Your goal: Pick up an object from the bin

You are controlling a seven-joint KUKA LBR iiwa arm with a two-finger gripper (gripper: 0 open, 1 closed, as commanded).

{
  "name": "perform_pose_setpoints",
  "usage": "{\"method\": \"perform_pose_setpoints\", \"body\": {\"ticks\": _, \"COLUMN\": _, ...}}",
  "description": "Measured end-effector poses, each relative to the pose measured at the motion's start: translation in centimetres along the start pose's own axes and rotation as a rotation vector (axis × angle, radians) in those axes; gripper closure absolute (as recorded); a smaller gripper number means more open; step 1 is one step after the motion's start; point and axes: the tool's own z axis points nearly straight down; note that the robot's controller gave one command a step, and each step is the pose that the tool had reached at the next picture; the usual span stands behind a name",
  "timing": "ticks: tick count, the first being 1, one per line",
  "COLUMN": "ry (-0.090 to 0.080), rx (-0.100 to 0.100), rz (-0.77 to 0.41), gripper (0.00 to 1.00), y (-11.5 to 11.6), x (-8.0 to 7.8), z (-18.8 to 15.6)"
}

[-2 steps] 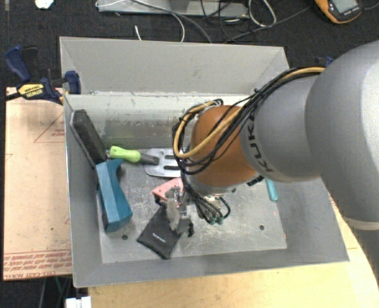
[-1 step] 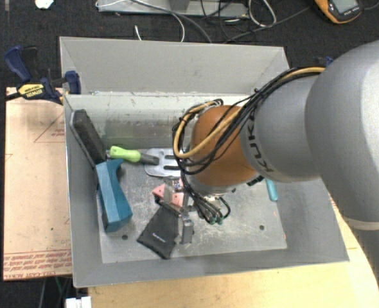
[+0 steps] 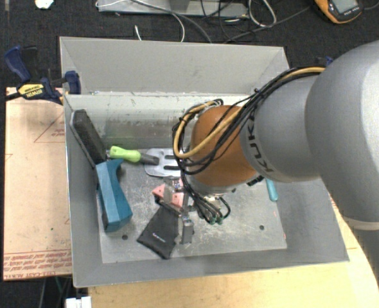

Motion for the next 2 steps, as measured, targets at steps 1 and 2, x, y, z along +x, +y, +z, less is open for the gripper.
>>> {"method": "perform_pose_setpoints", "body": {"ticks": 1, "ry": -0.001, "rx": -0.002, "rz": 0.312, "gripper": 1.00, "y": -3.47, "x": -0.37, "z": 1.25}}
{"method": "perform_pose_setpoints", "body": {"ticks": 2, "ry": -0.001, "rx": -0.002, "rz": 0.312, "gripper": 1.00, "y": -3.47, "x": -0.37, "z": 1.25}}
